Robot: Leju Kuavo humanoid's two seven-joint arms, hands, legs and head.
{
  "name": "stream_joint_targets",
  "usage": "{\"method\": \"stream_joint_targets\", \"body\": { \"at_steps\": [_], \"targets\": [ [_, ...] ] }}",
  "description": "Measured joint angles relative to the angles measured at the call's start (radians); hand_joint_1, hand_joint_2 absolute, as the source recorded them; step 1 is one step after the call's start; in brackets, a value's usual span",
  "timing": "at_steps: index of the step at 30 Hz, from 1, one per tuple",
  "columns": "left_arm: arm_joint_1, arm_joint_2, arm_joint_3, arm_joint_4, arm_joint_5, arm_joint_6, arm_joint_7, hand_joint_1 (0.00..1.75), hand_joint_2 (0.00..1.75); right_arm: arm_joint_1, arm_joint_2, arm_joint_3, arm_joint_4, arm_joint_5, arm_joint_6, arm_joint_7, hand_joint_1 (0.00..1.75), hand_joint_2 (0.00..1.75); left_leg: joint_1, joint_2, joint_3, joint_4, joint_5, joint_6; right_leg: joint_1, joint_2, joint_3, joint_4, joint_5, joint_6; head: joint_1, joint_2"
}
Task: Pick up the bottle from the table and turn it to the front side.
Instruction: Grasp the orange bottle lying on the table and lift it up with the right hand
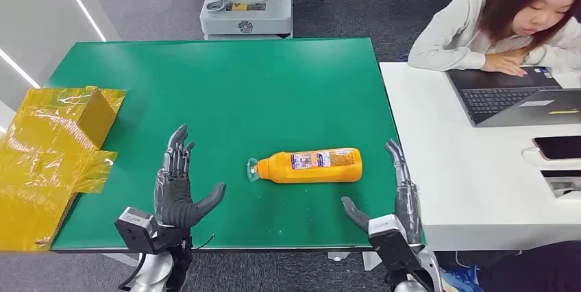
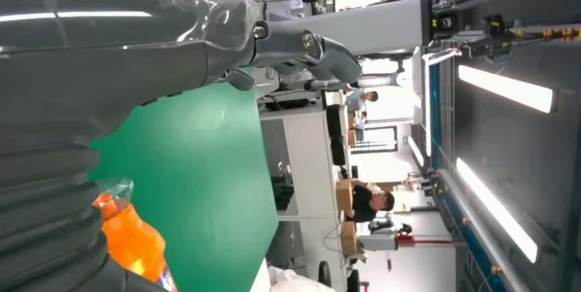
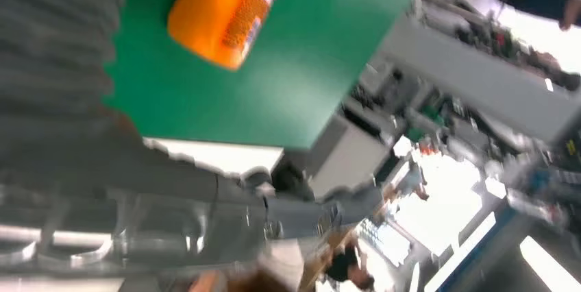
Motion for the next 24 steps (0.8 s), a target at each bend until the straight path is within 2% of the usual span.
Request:
{"method": "stream_joint_targets", "body": {
  "at_steps": [2,6,12,16,24],
  "targets": [
    [-0.008,0.000,-0.003,0.007,0.002,-0.003,0.000,0.00,1.75,-0.026,-0.001,0.000,0.022,0.014,0.009,0.011,0.00,1.75,0.000,0.000,0.000,0.000,0.000,0.000,0.000,0.000,0.000,0.000,0.000,0.000,0.000,0.000],
    [-0.039,0.000,-0.021,0.041,0.015,-0.012,-0.005,0.00,1.75,-0.139,-0.004,0.000,0.120,0.060,0.059,0.054,0.00,1.75,0.000,0.000,0.000,0.000,0.001,-0.001,0.000,0.000,0.000,0.000,0.000,0.000,0.000,0.000],
    [-0.071,0.000,-0.037,0.070,0.022,-0.018,-0.006,0.00,1.75,-0.321,-0.007,0.013,0.298,0.077,0.207,0.118,0.00,1.75,0.000,0.001,0.000,0.000,0.001,-0.001,0.000,0.001,0.000,0.001,0.001,-0.001,0.000,0.000],
    [-0.085,0.001,-0.042,0.079,0.023,-0.020,0.004,0.00,1.75,-0.464,-0.008,0.048,0.472,0.091,0.314,0.156,0.00,1.75,0.000,0.001,0.000,0.000,0.001,-0.001,0.000,0.001,-0.001,0.001,0.001,-0.001,0.000,0.000],
    [-0.100,0.011,-0.042,0.096,0.023,-0.027,0.009,0.00,1.75,-0.681,-0.008,0.164,0.766,0.114,0.441,0.188,0.00,1.75,0.000,0.000,0.000,0.001,0.001,-0.001,0.000,0.001,-0.001,0.001,0.001,0.000,0.000,0.000]
  ]
}}
